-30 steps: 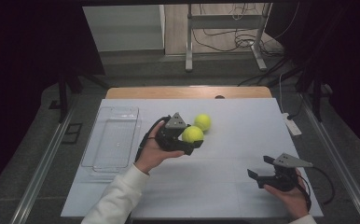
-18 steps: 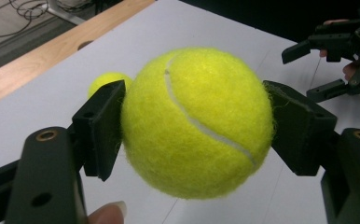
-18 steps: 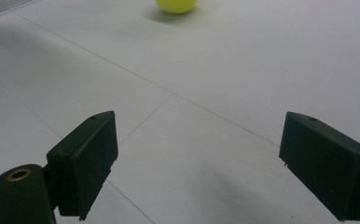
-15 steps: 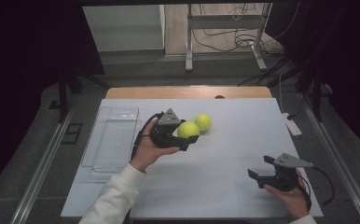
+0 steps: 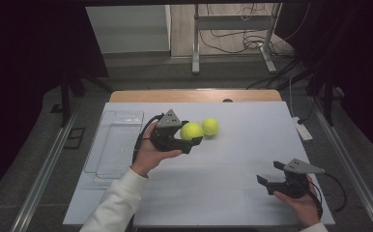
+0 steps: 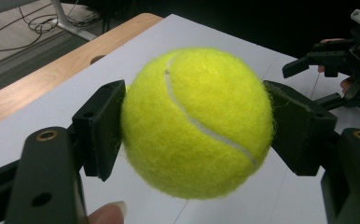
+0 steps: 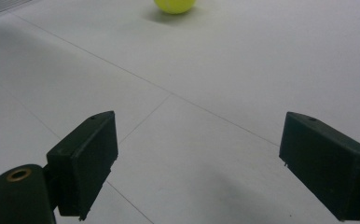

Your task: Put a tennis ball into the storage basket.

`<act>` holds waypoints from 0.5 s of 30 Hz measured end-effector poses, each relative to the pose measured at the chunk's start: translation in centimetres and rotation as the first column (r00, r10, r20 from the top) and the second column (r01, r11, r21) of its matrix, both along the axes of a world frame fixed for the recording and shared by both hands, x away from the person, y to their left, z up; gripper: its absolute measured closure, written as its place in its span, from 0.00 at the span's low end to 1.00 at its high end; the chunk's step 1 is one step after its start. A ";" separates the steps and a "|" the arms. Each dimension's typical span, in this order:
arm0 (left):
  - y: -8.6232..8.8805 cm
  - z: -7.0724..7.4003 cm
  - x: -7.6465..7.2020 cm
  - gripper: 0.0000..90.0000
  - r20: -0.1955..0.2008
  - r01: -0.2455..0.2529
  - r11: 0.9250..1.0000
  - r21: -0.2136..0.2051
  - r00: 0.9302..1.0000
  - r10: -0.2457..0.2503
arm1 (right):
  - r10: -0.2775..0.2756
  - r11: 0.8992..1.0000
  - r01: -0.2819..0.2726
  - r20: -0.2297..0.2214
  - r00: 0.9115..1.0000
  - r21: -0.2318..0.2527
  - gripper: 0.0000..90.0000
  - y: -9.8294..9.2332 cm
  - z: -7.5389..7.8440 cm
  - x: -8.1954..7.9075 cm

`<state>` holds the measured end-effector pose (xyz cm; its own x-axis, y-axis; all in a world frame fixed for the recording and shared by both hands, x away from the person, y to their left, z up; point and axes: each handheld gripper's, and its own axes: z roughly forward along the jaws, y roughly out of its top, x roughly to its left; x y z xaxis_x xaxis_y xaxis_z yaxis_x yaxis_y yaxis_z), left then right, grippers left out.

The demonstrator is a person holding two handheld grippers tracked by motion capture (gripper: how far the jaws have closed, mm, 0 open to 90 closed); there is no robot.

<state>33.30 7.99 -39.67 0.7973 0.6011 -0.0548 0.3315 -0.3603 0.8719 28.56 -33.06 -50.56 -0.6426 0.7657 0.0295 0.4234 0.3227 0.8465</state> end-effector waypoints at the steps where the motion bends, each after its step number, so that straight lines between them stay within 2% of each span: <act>1: 0.1 0.0 0.0 0.30 0.001 -0.001 1.000 -0.001 1.000 0.001 | 0.000 1.000 0.000 0.000 1.000 0.000 0.13 0.0 0.0 0.0; 15: 0.9 0.4 0.0 0.30 0.011 -0.028 0.999 -0.021 1.000 0.028 | 0.001 1.000 -0.001 -0.001 1.000 -0.002 0.13 0.0 0.0 0.0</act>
